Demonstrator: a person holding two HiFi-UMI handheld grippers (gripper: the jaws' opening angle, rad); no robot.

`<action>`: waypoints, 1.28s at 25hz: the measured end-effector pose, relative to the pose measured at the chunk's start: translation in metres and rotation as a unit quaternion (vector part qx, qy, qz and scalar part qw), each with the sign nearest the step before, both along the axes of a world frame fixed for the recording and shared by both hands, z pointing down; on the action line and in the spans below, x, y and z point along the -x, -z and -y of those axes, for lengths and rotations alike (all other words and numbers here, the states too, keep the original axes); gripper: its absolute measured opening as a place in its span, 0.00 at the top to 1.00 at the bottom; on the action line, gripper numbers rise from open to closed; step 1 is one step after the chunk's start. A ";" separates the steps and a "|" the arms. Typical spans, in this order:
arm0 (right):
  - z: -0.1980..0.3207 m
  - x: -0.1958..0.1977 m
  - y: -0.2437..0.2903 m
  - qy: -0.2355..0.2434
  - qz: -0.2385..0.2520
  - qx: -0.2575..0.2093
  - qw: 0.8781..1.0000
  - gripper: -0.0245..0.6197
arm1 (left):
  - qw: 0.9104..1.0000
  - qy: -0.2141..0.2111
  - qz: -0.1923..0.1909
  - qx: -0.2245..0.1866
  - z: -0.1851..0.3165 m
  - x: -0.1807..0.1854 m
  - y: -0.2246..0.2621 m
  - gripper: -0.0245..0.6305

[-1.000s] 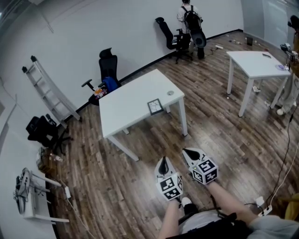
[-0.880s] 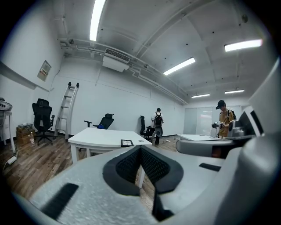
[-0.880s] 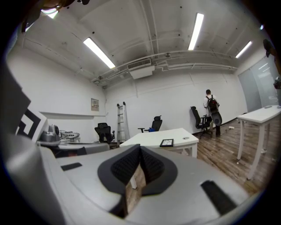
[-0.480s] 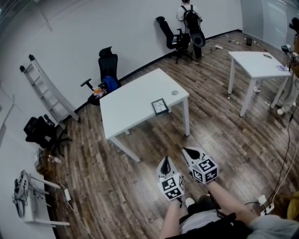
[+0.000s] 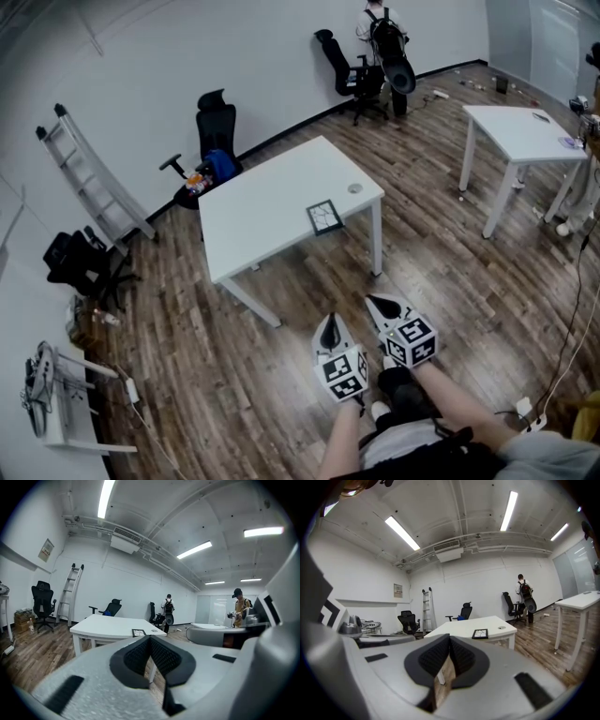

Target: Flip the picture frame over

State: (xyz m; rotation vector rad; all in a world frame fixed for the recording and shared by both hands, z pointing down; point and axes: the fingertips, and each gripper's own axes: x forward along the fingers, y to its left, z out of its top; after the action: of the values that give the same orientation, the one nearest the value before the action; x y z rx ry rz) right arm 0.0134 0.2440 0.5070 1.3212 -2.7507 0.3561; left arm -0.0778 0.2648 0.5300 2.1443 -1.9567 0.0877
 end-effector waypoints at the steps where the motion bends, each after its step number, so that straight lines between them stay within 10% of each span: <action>1: 0.007 0.001 0.000 0.002 0.000 0.000 1.000 0.95 | 1.000 0.001 0.001 0.000 0.007 0.000 0.001 0.96; 32: 0.249 0.002 -0.013 0.090 0.026 0.018 0.995 0.95 | 0.996 0.072 0.046 0.024 0.231 -0.011 -0.001 0.96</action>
State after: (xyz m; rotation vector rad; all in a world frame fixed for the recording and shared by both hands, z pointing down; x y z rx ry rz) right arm 0.0111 -0.0050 0.5195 1.0588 -2.8623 0.4310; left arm -0.0666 0.0337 0.5313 1.9964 -2.1319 0.2092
